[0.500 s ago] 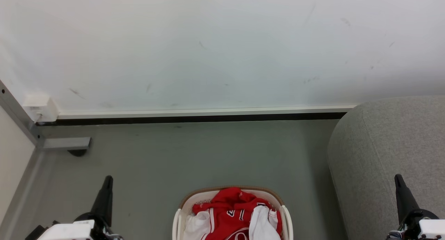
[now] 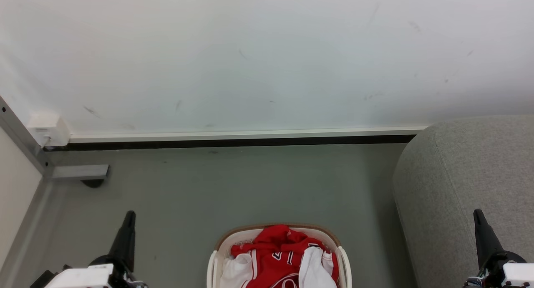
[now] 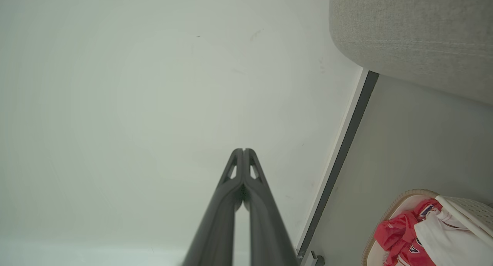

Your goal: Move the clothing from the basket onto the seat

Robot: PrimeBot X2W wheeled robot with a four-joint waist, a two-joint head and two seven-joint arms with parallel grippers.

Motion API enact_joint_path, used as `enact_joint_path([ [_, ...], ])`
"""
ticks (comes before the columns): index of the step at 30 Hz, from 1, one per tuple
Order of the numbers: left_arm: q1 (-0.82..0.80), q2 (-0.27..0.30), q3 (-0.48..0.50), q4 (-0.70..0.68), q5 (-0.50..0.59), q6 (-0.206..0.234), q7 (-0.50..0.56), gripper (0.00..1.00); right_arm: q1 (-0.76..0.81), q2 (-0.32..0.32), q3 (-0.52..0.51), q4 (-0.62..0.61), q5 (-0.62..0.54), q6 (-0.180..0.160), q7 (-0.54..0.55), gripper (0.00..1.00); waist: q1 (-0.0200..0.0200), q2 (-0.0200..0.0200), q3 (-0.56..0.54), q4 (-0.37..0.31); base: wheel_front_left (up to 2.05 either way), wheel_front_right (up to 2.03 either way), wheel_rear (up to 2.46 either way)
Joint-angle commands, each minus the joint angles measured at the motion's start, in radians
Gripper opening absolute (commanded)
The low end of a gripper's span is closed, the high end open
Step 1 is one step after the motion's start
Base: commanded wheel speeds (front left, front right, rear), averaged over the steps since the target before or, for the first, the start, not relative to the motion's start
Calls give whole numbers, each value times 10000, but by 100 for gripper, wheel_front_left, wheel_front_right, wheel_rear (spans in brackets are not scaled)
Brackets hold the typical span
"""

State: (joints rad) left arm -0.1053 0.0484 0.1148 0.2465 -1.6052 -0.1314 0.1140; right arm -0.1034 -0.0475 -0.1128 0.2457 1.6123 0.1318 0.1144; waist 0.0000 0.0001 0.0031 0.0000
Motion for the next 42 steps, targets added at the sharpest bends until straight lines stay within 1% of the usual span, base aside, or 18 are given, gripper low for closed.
enact_joint_path([
  [1, -84, 27, 11, -33, -148, -17, 28, 0, -120, -61, -34, -40, 10, -22, 20, 0, 0, -1, 0, 0, 0, 0, 0],
  [19, -84, 27, 11, -34, -148, -17, 28, 0, -120, -61, -34, -40, 10, -24, 20, 0, 0, -1, 0, 0, 0, 0, 0],
  [20, 0, 0, 0, 0, 0, 0, 0, 100, 0, 0, 0, 0, 0, -2, 0, 100, 0, -1, 0, 0, 0, 0, 0],
  [25, 165, -41, -126, 136, 55, 4, -138, 100, 178, 66, 84, 152, -66, 0, -138, 100, 0, -1, 2, -1, 0, 0, 0],
  [30, 214, -35, -294, 57, 238, 4, -396, 100, 263, 57, 168, 68, -493, -1, -395, 100, 0, -1, 2, -3, 0, 0, 0],
  [36, 283, -28, -449, -19, 837, 19, -681, 100, 348, 46, 237, -83, -1543, -2, -685, 100, 0, -1, 1, -2, 0, 0, 0],
  [42, 338, -22, -586, -139, 1803, 182, -953, 100, 436, 35, 322, -348, -3088, -3, -952, 100, 0, -1, 10, 3, 0, 0, 0],
])
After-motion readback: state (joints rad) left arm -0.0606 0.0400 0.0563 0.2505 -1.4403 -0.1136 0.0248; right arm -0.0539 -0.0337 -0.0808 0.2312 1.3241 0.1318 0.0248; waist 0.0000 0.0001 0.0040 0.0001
